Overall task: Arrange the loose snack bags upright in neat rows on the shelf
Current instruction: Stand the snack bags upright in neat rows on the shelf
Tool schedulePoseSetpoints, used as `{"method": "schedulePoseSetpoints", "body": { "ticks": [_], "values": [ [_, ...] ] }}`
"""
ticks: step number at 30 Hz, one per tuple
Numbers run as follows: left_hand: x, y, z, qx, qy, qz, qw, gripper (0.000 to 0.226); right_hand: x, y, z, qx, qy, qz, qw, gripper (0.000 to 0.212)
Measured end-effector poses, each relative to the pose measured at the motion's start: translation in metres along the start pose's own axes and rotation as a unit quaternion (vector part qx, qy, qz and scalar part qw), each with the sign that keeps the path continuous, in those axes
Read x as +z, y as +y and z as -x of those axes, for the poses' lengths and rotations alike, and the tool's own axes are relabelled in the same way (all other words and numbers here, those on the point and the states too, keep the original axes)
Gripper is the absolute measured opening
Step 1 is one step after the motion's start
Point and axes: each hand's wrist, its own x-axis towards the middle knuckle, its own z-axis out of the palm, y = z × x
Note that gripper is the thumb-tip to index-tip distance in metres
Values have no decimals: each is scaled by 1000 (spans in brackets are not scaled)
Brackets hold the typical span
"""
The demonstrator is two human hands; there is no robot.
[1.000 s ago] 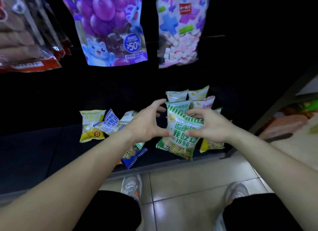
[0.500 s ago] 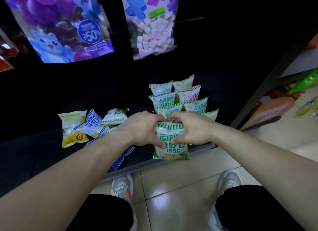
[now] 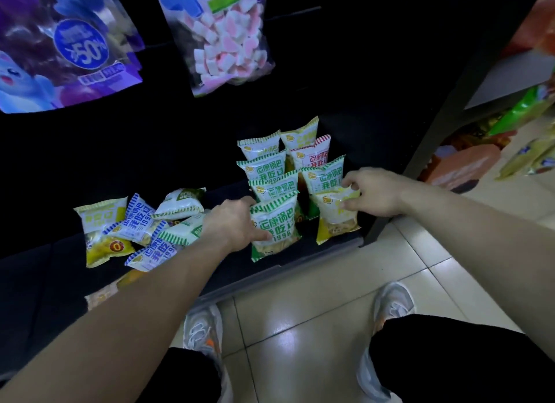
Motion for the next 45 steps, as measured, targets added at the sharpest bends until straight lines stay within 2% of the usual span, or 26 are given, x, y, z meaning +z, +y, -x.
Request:
{"method": "schedulePoseSetpoints", "body": {
  "ticks": [4, 13, 19, 27, 37, 45],
  "values": [
    [32, 15, -21, -20, -36, 29, 999, 96, 0, 10, -14, -1, -7, 54, 999, 59],
    [71, 29, -70, -24, -86, 84, 992, 98, 32, 26, -27, -21, -6, 29, 999, 51],
    [77, 27, -85, 4, -86, 93, 992, 98, 27, 36, -31, -7, 38, 4, 999, 42],
    [79, 43, -76, 16, -51, 85, 995, 86, 34, 29, -25, -12, 12, 43, 999, 43],
    [31, 31, -56, 39, -43, 35, 998, 94, 28, 3, -17, -15, -6, 74, 997, 50],
    [-54, -38, 19, 61, -58, -40, 996, 85, 1, -73, -8, -58, 30, 54, 996, 54]
  ]
}}
